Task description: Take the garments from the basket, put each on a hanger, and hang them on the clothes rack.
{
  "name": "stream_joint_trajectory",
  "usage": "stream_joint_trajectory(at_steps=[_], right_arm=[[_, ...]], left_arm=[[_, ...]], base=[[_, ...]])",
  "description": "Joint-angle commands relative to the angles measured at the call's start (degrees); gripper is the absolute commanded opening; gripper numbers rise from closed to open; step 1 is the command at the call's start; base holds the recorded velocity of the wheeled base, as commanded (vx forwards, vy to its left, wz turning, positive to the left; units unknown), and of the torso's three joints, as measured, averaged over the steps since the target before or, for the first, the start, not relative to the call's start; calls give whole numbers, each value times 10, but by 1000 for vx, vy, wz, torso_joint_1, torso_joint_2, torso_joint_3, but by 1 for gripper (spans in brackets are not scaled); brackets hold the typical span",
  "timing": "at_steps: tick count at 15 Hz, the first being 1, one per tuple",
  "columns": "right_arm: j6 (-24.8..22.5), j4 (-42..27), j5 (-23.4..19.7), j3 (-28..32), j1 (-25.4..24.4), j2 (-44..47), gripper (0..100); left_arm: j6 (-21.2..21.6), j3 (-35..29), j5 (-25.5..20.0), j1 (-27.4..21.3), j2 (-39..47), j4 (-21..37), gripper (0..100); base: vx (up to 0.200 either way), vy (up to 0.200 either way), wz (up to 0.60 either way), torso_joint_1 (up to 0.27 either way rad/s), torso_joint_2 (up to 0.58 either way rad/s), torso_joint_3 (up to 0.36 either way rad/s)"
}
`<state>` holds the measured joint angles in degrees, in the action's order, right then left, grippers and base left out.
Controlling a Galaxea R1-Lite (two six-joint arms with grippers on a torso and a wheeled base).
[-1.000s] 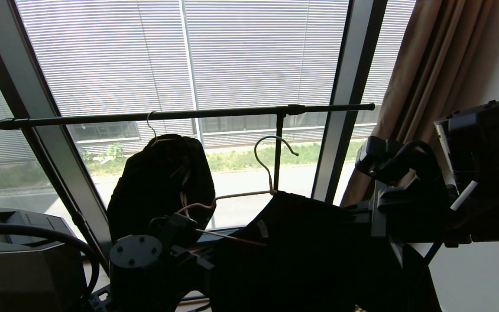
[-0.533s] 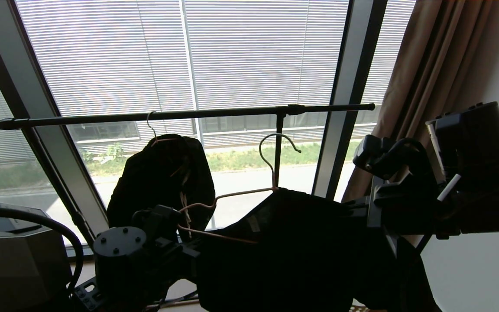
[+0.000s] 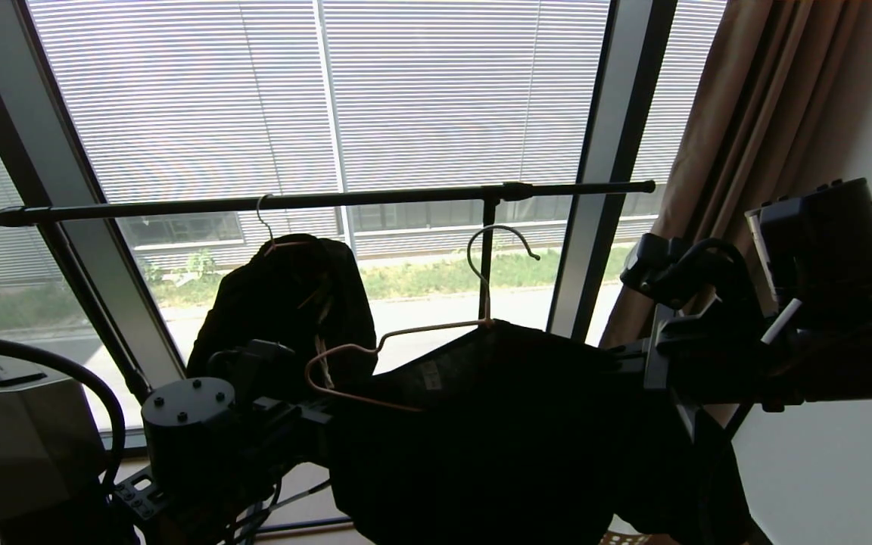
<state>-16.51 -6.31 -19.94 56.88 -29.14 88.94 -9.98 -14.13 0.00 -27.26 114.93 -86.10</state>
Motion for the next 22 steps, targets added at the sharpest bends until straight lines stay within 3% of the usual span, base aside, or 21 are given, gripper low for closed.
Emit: stream_joint_trajectory(at_steps=[1,10,22], right_arm=[[-1,3,0,1,9,0,0],[-56,6,3,-7,36,0,0],[-76,7,3,-12,51,-1,0]], left_arm=[[0,0,0,5,-4,1,0],[-1,-4,-12,27,-23,1,0],[-1,-14,-13,48,-41,4,0]], base=[[0,0,0,0,0,0],[0,0,0,0,0,0],[0,0,0,0,0,0]])
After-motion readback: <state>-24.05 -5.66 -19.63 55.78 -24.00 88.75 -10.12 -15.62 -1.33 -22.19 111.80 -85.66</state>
